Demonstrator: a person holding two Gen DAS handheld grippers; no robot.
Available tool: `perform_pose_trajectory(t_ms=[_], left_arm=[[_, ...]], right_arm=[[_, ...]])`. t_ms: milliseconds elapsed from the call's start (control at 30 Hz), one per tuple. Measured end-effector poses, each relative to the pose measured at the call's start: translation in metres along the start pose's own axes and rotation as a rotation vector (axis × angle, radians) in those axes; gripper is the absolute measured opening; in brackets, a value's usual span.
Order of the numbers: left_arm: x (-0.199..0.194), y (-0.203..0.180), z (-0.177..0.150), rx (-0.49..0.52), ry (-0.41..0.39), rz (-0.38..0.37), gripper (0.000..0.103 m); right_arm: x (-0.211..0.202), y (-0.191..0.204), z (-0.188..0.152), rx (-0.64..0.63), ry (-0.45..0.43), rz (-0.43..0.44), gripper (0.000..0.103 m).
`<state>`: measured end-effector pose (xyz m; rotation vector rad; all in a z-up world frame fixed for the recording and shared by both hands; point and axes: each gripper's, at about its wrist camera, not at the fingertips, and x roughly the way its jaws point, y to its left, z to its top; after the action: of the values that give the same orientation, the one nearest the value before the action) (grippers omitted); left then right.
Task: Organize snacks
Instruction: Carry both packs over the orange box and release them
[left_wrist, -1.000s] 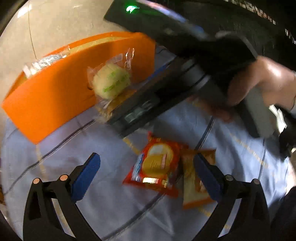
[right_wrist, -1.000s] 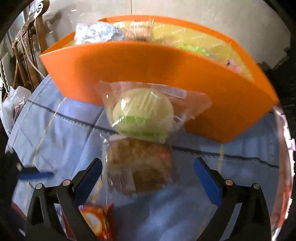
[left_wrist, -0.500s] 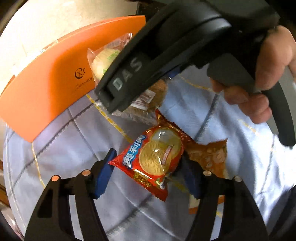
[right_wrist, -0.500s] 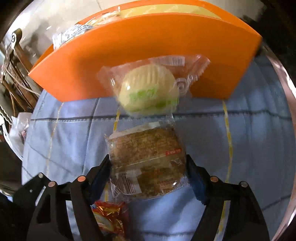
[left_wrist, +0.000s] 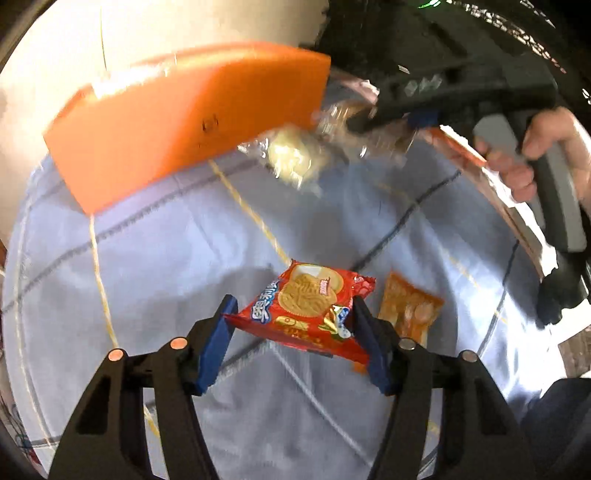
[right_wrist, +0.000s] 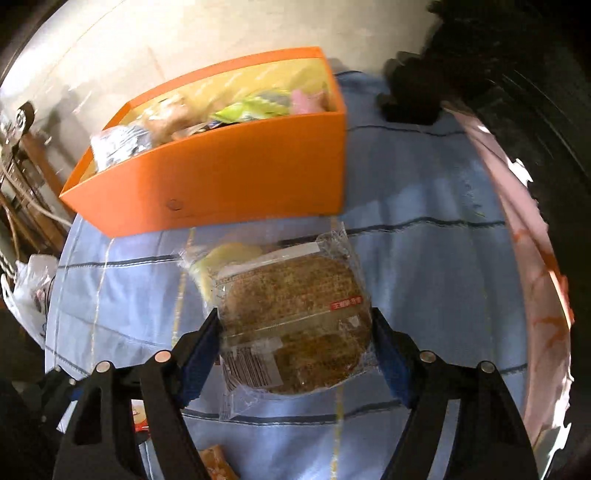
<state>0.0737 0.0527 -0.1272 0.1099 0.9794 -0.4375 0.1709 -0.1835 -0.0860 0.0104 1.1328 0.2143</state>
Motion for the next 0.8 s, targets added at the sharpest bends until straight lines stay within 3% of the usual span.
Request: perform_pose_trajectory(t_ms=[200,300,367,500,600,800], left_arm=[[-0.014,0.020,0.006,-0.041,-0.039,0.020,0.061],[-0.036,0.041,0.037,-0.098,-0.133,0.144,0.061],[-0.055,0.050,0.061,-0.141,-0.193,0.197,0.061],[-0.072,0.074,0.120,-0.185,-0.303,0.318,0.061],[-0.075,0.102,0.174,-0.275,-0.364,0.328,0.061],[-0.072,0.136,0.228,-0.339,-0.357,0.377,0.061]], right_arm=[[-0.029,-0.025,-0.010,0.054,-0.035,0.014,0.078],[-0.051,-0.023,-0.004,0.059,-0.098,0.029,0.078],[-0.073,-0.016,0.007,0.033,-0.187,0.077,0.078],[-0.097,0.010,0.049,-0.034,-0.308,0.094,0.078],[-0.097,0.022,0.085,-0.027,-0.346,0.113,0.078],[-0.082,0.035,0.150,0.006,-0.354,0.112,0.078]])
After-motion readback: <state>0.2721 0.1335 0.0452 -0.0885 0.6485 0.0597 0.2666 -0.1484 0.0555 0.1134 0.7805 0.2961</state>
